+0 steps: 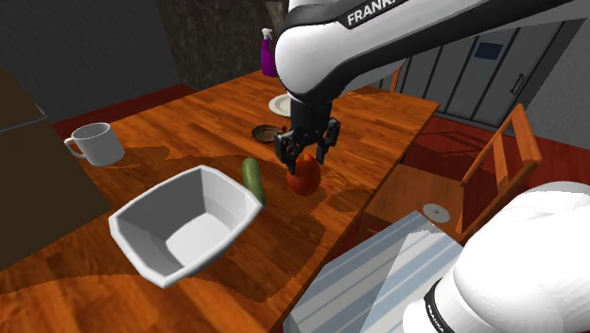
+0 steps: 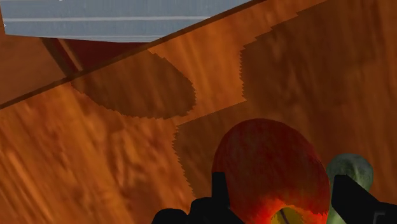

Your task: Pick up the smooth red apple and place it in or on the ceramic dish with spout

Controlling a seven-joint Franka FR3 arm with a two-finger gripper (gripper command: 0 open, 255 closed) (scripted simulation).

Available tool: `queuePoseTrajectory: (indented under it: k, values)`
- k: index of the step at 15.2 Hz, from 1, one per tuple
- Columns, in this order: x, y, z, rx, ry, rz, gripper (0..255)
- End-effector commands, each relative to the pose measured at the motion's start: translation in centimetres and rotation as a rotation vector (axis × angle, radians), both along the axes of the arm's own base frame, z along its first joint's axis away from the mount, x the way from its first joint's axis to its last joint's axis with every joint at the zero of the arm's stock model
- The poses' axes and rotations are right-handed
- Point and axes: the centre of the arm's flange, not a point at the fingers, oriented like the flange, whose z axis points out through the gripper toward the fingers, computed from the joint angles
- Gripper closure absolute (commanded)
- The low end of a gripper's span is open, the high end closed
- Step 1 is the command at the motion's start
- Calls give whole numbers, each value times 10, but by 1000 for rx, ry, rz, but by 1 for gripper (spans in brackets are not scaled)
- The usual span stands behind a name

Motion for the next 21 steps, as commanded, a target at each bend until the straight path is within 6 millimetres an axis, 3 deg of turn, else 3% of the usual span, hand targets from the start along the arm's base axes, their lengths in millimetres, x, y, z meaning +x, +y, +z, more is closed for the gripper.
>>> queuePoseTrajectory:
  k: [1, 11, 21]
  values:
    - [1, 0, 12, 0, 0, 0, 255]
    - [1, 0, 59, 0, 0, 0, 255]
    - [130, -25, 74, 0, 0, 0, 255]
